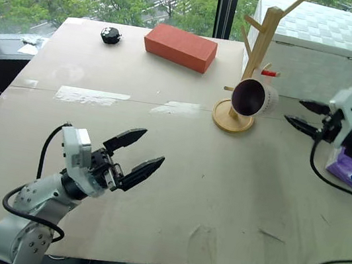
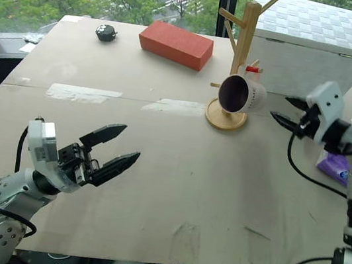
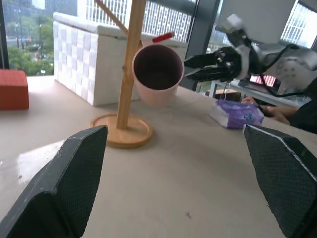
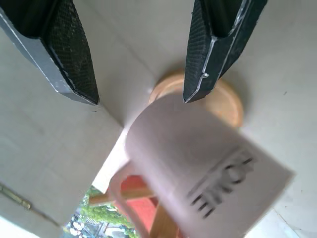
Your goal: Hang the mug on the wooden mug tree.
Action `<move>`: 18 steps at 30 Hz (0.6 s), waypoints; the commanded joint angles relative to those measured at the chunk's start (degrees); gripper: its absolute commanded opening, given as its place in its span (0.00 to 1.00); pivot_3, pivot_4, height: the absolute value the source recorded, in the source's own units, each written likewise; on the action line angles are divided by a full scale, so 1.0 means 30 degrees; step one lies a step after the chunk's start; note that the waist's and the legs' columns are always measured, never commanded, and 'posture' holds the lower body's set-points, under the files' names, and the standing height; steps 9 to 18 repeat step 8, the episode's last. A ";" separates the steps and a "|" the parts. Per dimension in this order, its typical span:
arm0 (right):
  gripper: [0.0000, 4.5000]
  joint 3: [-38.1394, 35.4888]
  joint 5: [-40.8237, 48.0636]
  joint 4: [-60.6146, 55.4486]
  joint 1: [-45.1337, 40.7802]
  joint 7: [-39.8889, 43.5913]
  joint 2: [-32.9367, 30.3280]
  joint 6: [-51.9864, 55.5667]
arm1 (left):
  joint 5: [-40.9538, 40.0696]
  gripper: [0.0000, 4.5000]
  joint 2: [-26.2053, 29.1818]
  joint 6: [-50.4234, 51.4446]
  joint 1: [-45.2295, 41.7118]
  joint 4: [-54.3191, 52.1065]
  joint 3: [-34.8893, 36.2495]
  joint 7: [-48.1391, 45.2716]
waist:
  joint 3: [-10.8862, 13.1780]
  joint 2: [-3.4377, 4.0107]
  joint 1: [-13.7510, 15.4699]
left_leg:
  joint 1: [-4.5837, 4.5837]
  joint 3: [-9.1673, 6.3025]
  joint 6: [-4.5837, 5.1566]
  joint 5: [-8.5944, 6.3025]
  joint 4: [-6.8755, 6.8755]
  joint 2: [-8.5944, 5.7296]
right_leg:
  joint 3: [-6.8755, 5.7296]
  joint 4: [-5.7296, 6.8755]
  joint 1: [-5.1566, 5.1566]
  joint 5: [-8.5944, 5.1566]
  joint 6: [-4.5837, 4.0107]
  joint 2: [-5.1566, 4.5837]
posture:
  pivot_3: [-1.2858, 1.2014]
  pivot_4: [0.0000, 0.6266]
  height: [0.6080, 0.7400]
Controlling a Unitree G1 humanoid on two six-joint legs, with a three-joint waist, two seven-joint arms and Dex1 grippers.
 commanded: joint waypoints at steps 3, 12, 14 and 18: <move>0.59 -0.3208 0.1595 -0.4335 0.6323 -0.0045 -0.0119 0.0004 | 0.0485 1.00 0.1155 0.0606 0.1431 0.0950 0.0684 -0.0823 | 0.0031 0.0056 0.0068 | 0.0021 0.0032 0.0000 -0.0001 -0.0005 0.0003 | 0.0009 -0.0001 0.0002 -0.0008 0.0000 -0.0005 | 0.52 0.24 1.00; 0.59 -0.2923 0.0927 -0.5338 0.9395 -0.1154 0.0858 -0.0872 | 0.1589 1.00 0.1761 0.0835 0.1587 0.1148 0.0041 -0.0847 | 0.0010 0.0017 -0.0123 | 0.0087 0.0062 -0.0004 -0.0003 0.0023 0.0016 | 0.0033 0.0014 0.0003 -0.0023 0.0054 -0.0033 | 0.52 0.24 1.00; 0.59 -0.2923 0.0927 -0.5338 0.9395 -0.1154 0.0858 -0.0872 | 0.1589 1.00 0.1761 0.0835 0.1587 0.1148 0.0041 -0.0847 | 0.0010 0.0017 -0.0123 | 0.0087 0.0062 -0.0004 -0.0003 0.0023 0.0016 | 0.0033 0.0014 0.0003 -0.0023 0.0054 -0.0033 | 0.52 0.24 1.00; 0.59 -0.2923 0.0927 -0.5338 0.9395 -0.1154 0.0858 -0.0872 | 0.1589 1.00 0.1761 0.0835 0.1587 0.1148 0.0041 -0.0847 | 0.0010 0.0017 -0.0123 | 0.0087 0.0062 -0.0004 -0.0003 0.0023 0.0016 | 0.0033 0.0014 0.0003 -0.0023 0.0054 -0.0033 | 0.52 0.24 1.00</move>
